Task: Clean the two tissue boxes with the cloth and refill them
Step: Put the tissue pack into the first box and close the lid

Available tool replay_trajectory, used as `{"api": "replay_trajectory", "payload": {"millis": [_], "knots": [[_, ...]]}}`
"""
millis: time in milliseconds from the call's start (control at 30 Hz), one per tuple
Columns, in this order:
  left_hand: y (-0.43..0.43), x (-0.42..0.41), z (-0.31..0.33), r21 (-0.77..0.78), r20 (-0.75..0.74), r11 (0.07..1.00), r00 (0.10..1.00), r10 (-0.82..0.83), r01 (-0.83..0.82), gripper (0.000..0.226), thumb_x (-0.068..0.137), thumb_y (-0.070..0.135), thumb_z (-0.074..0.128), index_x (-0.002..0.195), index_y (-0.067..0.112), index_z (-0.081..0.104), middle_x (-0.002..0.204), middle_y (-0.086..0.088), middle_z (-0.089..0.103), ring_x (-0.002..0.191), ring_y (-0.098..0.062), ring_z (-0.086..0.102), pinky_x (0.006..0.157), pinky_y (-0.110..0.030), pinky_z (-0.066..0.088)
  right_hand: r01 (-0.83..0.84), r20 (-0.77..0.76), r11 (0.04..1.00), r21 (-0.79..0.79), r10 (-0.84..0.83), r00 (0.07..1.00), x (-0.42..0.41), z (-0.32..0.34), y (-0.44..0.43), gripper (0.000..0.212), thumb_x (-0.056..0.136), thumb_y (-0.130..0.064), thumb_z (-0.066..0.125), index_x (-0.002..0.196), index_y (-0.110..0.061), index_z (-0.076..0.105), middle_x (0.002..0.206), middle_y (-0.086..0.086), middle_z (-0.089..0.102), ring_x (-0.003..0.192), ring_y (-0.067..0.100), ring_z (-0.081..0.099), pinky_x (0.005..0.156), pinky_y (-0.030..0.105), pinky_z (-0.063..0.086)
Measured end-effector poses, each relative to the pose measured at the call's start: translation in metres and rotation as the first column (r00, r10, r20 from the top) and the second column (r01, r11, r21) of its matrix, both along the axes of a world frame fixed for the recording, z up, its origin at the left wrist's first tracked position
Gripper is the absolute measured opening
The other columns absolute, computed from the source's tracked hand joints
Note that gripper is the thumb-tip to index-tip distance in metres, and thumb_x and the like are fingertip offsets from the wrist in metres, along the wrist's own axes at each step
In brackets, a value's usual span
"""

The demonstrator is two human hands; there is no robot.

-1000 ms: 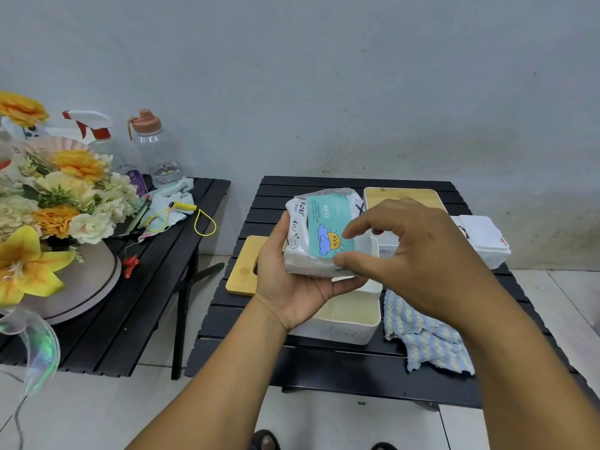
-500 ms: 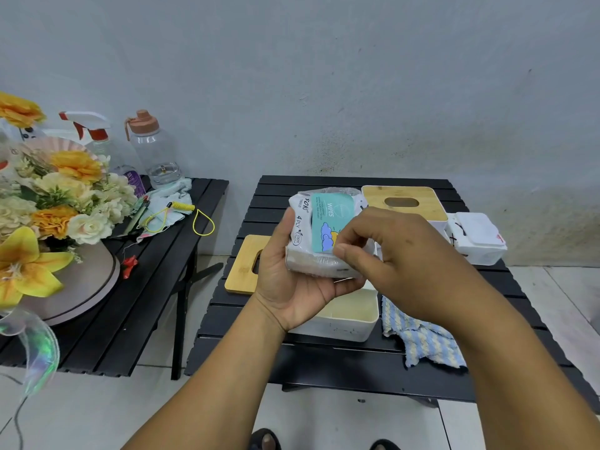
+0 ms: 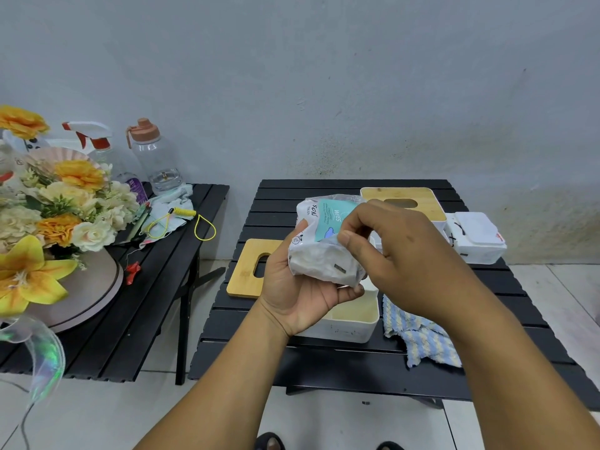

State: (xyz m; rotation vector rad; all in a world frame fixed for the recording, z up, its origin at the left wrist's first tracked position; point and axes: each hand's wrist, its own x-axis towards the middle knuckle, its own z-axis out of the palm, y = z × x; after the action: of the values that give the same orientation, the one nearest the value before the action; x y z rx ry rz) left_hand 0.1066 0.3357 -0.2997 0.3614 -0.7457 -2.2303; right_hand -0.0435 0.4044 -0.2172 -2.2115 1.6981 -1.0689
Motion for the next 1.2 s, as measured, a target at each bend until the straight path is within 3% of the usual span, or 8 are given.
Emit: {"api": "replay_trajectory", "payload": {"millis": [67, 300, 733, 833, 933, 1100, 1200], "knots": [[0.001, 0.0, 0.0, -0.017, 0.006, 1.0, 1.0, -0.014, 0.014, 0.053, 0.096, 0.054, 0.045, 0.119, 0.019, 0.078, 0.119, -0.011, 0.069, 0.11, -0.03, 0.062, 0.102, -0.053, 0.033, 0.005, 0.013, 1.0, -0.003, -0.005, 1.0, -0.001, 0.001, 0.0, 0.01, 0.096, -0.027, 0.058, 0.088, -0.023, 0.063, 0.088, -0.013, 0.062, 0.083, 0.014, 0.057, 0.071, 0.041, 0.05], [0.001, 0.001, -0.001, -0.012, -0.034, 0.999, 0.998, -0.047, 0.046, 0.049, 0.094, 0.05, 0.055, 0.124, 0.017, 0.074, 0.123, -0.013, 0.066, 0.106, -0.03, 0.063, 0.086, -0.045, 0.048, 0.037, 0.03, 0.999, -0.001, -0.037, 0.999, 0.001, 0.001, -0.001, 0.011, 0.097, -0.028, 0.059, 0.088, -0.022, 0.063, 0.088, -0.012, 0.063, 0.085, 0.008, 0.053, 0.069, 0.033, 0.047], [0.001, 0.001, 0.001, -0.006, -0.031, 0.997, 0.996, -0.083, 0.083, 0.049, 0.097, 0.048, 0.048, 0.121, 0.016, 0.075, 0.119, -0.014, 0.064, 0.098, -0.029, 0.061, 0.077, -0.041, 0.052, 0.055, 0.068, 0.997, -0.054, -0.051, 0.996, 0.002, 0.002, 0.0, 0.009, 0.096, -0.023, 0.06, 0.087, -0.022, 0.061, 0.087, -0.01, 0.062, 0.084, 0.009, 0.054, 0.066, 0.03, 0.047], [0.001, 0.003, 0.003, -0.042, -0.04, 0.995, 0.995, -0.096, 0.095, 0.045, 0.092, 0.046, 0.059, 0.122, 0.017, 0.075, 0.117, -0.012, 0.066, 0.097, -0.027, 0.064, 0.077, -0.04, 0.051, 0.047, 0.066, 0.996, -0.073, -0.042, 0.997, 0.0, 0.003, 0.002, 0.01, 0.096, -0.022, 0.061, 0.086, -0.022, 0.061, 0.085, -0.012, 0.062, 0.084, 0.008, 0.054, 0.062, 0.015, 0.039], [0.001, 0.004, 0.006, -0.058, -0.034, 0.993, 0.994, -0.105, 0.103, 0.048, 0.085, 0.044, 0.072, 0.124, 0.016, 0.072, 0.116, -0.013, 0.066, 0.095, -0.028, 0.064, 0.075, -0.04, 0.051, 0.036, 0.063, 0.995, -0.089, -0.03, 0.998, 0.001, 0.002, 0.003, 0.011, 0.095, -0.018, 0.062, 0.084, -0.019, 0.062, 0.083, -0.012, 0.062, 0.085, 0.007, 0.054, 0.062, 0.009, 0.036], [0.003, 0.008, 0.008, -0.063, 0.015, 0.983, 0.985, -0.174, 0.175, 0.058, 0.08, 0.037, 0.079, 0.127, 0.007, 0.066, 0.106, -0.02, 0.062, 0.075, -0.029, 0.061, 0.07, -0.035, 0.052, 0.164, 0.306, 0.969, -0.185, -0.102, 0.947, -0.015, 0.022, 0.004, 0.014, 0.096, -0.024, 0.058, 0.082, -0.025, 0.06, 0.071, -0.021, 0.062, 0.066, -0.002, 0.055, 0.058, 0.009, 0.036], [0.007, 0.006, 0.006, -0.061, 0.016, 0.978, 0.98, -0.198, 0.199, 0.066, 0.082, 0.044, 0.076, 0.132, 0.005, 0.06, 0.106, -0.024, 0.063, 0.074, -0.03, 0.06, 0.071, -0.037, 0.051, 0.171, 0.31, 0.972, -0.163, -0.114, 0.944, -0.02, 0.029, 0.004, 0.018, 0.098, -0.022, 0.061, 0.08, -0.026, 0.061, 0.068, -0.027, 0.059, 0.061, -0.003, 0.053, 0.055, 0.008, 0.034]]}}
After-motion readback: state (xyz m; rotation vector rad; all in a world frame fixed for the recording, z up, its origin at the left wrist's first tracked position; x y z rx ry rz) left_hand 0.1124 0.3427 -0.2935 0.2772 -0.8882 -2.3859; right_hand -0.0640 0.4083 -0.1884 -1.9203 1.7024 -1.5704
